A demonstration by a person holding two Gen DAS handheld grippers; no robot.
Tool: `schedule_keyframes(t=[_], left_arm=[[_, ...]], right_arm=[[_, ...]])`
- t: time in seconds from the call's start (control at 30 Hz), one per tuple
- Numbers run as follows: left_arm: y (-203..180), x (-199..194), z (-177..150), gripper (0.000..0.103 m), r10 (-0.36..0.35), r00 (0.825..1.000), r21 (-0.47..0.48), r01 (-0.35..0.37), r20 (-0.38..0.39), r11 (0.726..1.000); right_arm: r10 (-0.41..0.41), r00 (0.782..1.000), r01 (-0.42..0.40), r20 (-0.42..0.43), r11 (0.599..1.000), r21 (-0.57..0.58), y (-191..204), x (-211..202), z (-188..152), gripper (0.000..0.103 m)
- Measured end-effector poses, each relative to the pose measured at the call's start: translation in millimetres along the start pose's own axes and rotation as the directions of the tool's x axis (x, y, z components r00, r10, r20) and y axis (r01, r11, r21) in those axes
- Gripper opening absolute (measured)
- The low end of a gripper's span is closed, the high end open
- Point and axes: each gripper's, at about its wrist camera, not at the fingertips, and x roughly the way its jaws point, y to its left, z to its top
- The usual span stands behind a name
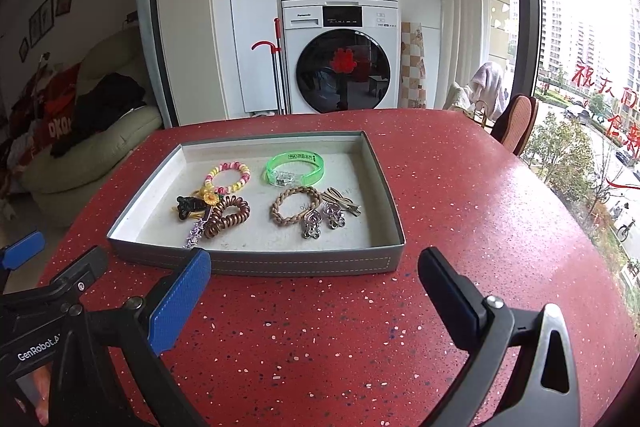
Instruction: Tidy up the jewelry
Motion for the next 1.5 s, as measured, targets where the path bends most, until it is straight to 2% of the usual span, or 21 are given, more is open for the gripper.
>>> schedule_keyframes(t=[1.5], left_arm=[[-0.9,-0.8,3.2,0.103,-0.008,1.0,0.007,0.008,-0.003,1.0]], right_arm=[[0.004,1.0,-0.004,0.004,1.0,-0.004,0.2,1.2,5.7,0.103]])
